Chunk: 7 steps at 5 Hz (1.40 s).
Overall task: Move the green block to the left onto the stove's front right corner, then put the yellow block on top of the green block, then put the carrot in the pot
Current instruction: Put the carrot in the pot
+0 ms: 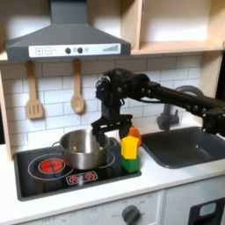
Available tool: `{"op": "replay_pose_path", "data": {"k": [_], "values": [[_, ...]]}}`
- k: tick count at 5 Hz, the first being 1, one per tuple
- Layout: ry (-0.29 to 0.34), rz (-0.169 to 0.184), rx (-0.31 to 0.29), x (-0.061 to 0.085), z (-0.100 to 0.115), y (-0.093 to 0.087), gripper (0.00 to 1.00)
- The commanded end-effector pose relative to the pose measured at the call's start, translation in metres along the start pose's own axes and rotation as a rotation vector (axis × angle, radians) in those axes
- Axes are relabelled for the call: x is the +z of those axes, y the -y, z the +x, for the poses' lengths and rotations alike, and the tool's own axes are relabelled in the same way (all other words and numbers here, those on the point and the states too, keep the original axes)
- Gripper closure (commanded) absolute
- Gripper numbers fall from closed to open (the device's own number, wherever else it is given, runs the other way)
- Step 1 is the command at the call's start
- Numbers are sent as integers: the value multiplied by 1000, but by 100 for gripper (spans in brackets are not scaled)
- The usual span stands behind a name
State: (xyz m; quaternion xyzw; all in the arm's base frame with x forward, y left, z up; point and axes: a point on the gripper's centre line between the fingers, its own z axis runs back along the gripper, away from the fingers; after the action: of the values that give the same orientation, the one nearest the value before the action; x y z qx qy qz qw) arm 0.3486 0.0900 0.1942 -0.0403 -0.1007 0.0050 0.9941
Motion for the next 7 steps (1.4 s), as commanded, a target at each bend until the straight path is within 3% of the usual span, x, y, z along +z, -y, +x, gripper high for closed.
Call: {"op": "replay_pose_path", "data": {"k": [1, 7], "values": [[7, -8, -25, -6, 0, 13, 0], [21, -30, -94, -19, 6, 63, 0]]}}
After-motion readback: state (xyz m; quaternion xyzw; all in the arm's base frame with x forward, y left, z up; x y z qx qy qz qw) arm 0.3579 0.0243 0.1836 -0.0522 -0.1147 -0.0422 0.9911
